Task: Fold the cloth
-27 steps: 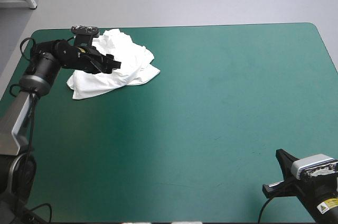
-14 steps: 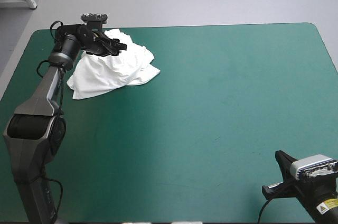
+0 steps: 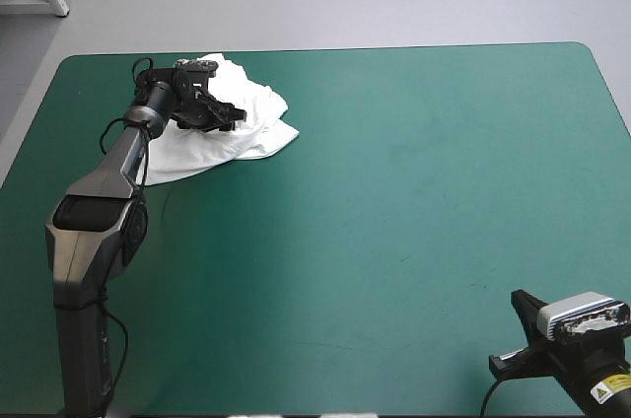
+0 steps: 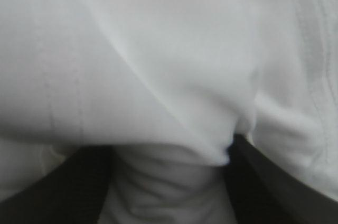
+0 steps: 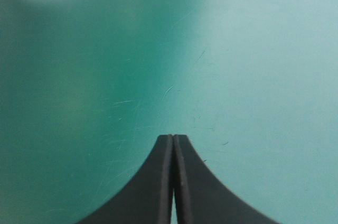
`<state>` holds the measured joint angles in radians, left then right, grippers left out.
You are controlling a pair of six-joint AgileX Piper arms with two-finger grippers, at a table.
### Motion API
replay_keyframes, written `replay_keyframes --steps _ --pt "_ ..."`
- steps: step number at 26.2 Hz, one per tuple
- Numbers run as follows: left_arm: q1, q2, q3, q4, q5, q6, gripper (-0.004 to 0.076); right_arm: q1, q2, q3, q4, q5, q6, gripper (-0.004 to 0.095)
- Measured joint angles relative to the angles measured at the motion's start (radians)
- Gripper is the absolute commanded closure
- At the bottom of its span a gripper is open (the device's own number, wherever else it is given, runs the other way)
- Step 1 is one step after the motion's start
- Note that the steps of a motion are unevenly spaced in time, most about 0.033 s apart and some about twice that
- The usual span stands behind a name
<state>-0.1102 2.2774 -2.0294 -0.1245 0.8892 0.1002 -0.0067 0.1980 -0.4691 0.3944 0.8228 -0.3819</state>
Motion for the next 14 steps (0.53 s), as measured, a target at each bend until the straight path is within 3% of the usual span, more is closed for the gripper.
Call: replay_keyframes --steps 2,3,10,14 --pt "-0.002 0.002 -0.005 0.0 -0.002 0.0 0.0622 0.0 0.0 -0.022 -0.031 -0.012 0.0 0.0925" --pt "-0.003 0.005 -0.006 0.0 -0.001 0.0 0.0687 0.0 0.0 -0.036 -0.047 -0.024 0.0 0.0925" --pt "-0.037 0.005 -0.012 -0.022 0.04 0.092 0.0705 0.0 0.0 -0.14 -0.196 -0.117 0.1 0.0925" --pt "-0.158 -0.019 -0.009 -0.026 0.114 0.123 0.0705 0.0 0.056 -0.221 -0.336 -0.167 0.194 0.0925"
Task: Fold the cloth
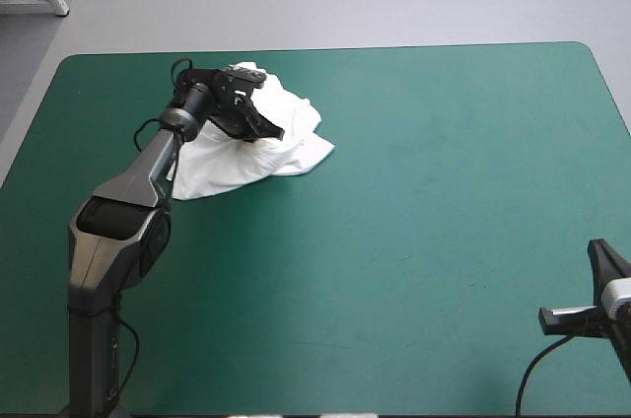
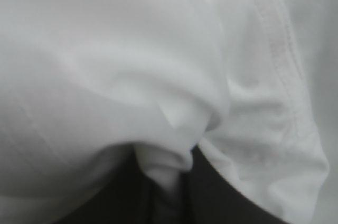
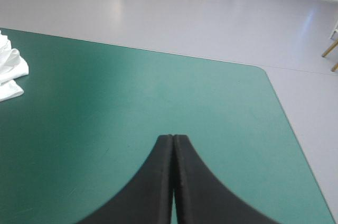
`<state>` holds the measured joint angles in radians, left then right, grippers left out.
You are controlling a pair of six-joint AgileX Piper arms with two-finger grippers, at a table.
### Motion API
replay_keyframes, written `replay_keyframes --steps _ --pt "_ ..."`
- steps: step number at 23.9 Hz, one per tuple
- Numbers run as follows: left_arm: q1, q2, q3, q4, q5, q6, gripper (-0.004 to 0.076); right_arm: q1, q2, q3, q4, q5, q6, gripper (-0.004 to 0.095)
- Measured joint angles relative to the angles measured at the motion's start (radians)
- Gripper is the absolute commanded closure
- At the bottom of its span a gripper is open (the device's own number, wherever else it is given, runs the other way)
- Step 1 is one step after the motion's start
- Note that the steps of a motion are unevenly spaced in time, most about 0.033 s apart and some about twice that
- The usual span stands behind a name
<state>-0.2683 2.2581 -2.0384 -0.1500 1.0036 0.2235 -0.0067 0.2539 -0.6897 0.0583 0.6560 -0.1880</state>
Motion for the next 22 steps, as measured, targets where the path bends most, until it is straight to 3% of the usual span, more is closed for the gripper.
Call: replay_keyframes --steps 5,11,14,16,18,21,22 --pt "-0.254 -0.031 0.001 -0.027 0.097 0.029 0.0705 0.0 0.229 -0.168 -0.069 0.002 0.168 0.0925" --pt "-0.444 -0.057 0.002 -0.013 0.131 0.032 0.0705 0.0 0.418 -0.302 -0.069 0.03 0.181 0.0924" --pt "-0.461 -0.062 0.002 -0.012 0.136 0.026 0.0705 0.0 0.437 -0.306 -0.071 0.054 0.181 0.0889" --pt "-0.459 -0.062 0.002 -0.008 0.143 0.026 0.07 0.0 0.436 -0.307 -0.073 0.07 0.188 0.0809" --pt "-0.457 -0.062 0.002 -0.022 0.145 0.026 0.0662 0.0 0.436 -0.309 -0.073 0.086 0.183 0.0659" --pt "-0.456 -0.067 0.002 -0.058 0.146 0.044 0.0542 0.0 0.436 -0.309 -0.073 0.108 0.182 0.0397" --pt "-0.456 -0.072 0.002 -0.067 0.147 0.048 0.0493 0.001 0.436 -0.309 -0.074 0.112 0.188 0.035"
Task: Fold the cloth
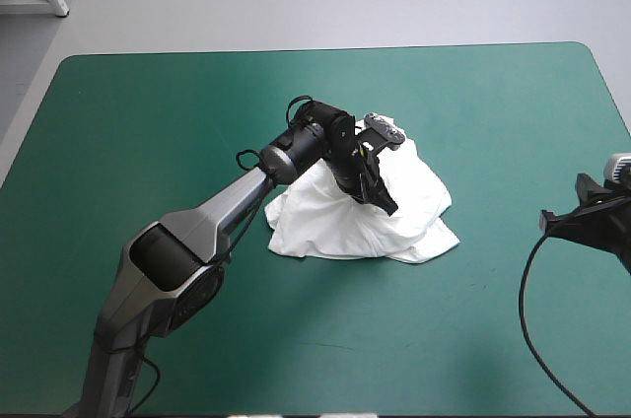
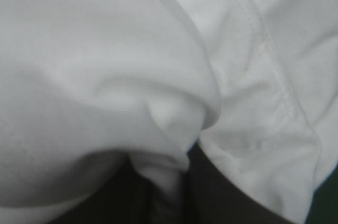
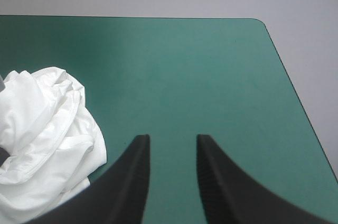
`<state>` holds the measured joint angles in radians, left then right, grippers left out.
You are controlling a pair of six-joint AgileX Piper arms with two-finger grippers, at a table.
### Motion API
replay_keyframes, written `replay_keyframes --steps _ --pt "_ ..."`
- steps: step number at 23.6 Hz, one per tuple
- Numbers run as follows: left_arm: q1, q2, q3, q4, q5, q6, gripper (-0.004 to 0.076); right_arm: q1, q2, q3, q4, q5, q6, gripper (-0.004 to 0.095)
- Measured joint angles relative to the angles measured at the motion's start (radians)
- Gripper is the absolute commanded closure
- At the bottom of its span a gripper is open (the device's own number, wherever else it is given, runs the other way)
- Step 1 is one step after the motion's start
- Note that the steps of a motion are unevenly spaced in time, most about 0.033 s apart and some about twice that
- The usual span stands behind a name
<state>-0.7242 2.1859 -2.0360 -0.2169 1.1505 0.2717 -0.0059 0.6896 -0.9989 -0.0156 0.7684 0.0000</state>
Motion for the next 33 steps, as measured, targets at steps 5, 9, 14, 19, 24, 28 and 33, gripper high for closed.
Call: replay_keyframes --steps 5,9,14,19,24,28,33 --pt "0.001 -0.086 0.001 -0.017 0.011 0.008 0.0325 0.0 0.0 -0.001 -0.002 0.003 0.0 0.03" --pt "0.001 -0.247 0.001 -0.014 0.017 0.011 0.0325 0.0 0.0 -0.002 -0.002 -0.003 0.0 0.0301" --pt "0.003 -0.36 0.073 0.135 0.093 -0.032 0.0328 0.0 0.0 -0.007 0.003 -0.008 0.0 0.03" --pt "0.025 -0.577 0.465 0.208 -0.022 -0.115 0.0328 0.0 0.0 -0.007 0.016 0.002 0.0 0.0301" --pt "0.077 -0.676 0.742 0.179 -0.182 -0.124 0.0328 0.0 0.0 -0.007 0.035 0.006 0.0 0.0301" --pt "0.136 -0.682 0.934 0.124 -0.332 -0.15 0.0328 0.0 0.0 -0.007 0.05 0.007 0.0 0.0303" --pt "0.169 -0.678 1.024 0.079 -0.438 -0.146 0.0328 0.0 0.0 -0.007 0.075 0.008 -0.019 0.0304"
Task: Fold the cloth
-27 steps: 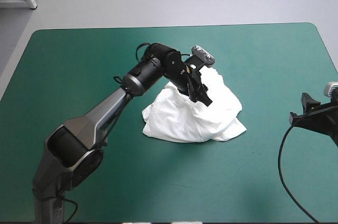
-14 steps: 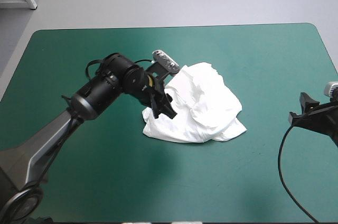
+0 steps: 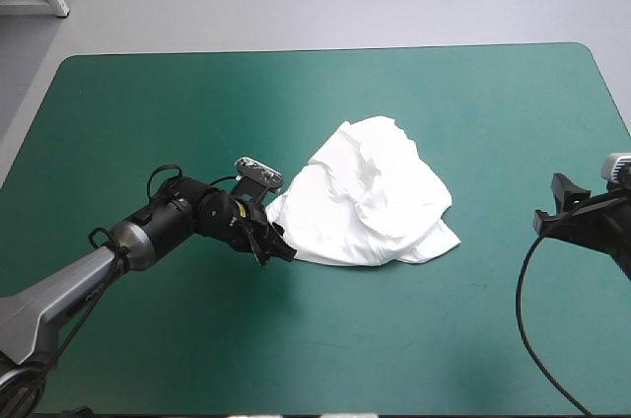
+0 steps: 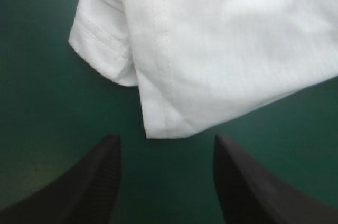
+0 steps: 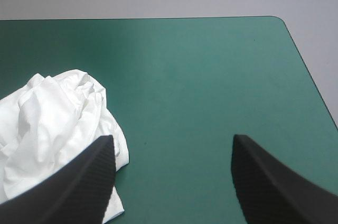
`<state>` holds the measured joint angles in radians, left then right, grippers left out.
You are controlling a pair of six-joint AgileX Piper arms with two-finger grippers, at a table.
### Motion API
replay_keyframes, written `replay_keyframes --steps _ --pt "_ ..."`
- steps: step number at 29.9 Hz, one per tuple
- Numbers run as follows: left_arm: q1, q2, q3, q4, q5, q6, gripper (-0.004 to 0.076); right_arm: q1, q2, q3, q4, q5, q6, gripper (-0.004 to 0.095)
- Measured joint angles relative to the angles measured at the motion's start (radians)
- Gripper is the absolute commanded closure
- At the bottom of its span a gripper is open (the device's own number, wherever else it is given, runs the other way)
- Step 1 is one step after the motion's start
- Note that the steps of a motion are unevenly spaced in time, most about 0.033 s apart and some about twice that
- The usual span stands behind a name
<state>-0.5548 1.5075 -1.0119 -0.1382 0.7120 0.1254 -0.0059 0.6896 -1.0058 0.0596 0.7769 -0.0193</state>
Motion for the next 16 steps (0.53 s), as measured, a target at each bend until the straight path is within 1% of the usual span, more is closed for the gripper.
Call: replay_keyframes --steps 4,8,11,13,14,16 --pt "0.003 0.035 0.005 -0.02 -0.036 0.024 0.0328 0.0 0.0 0.0 0.009 -0.001 -0.007 0.0312" --pt "0.003 0.1 0.005 -0.032 -0.054 0.035 0.0328 0.0 0.0 0.0 0.012 -0.001 -0.007 0.0357" --pt "0.003 0.135 -0.001 -0.036 -0.063 0.044 0.0336 0.0 0.0 0.0 0.012 0.001 -0.007 0.0372" --pt "0.003 0.147 -0.007 -0.038 -0.065 0.046 0.0393 0.0 0.0 0.0 0.012 0.001 -0.011 0.0372" --pt "0.003 0.149 -0.008 -0.038 -0.067 0.046 0.0438 0.0 0.0 0.0 0.012 0.001 -0.014 0.0372" --pt "0.003 0.154 -0.008 -0.033 -0.074 0.056 0.0595 0.0 0.0 0.0 0.012 0.004 -0.018 0.0372"
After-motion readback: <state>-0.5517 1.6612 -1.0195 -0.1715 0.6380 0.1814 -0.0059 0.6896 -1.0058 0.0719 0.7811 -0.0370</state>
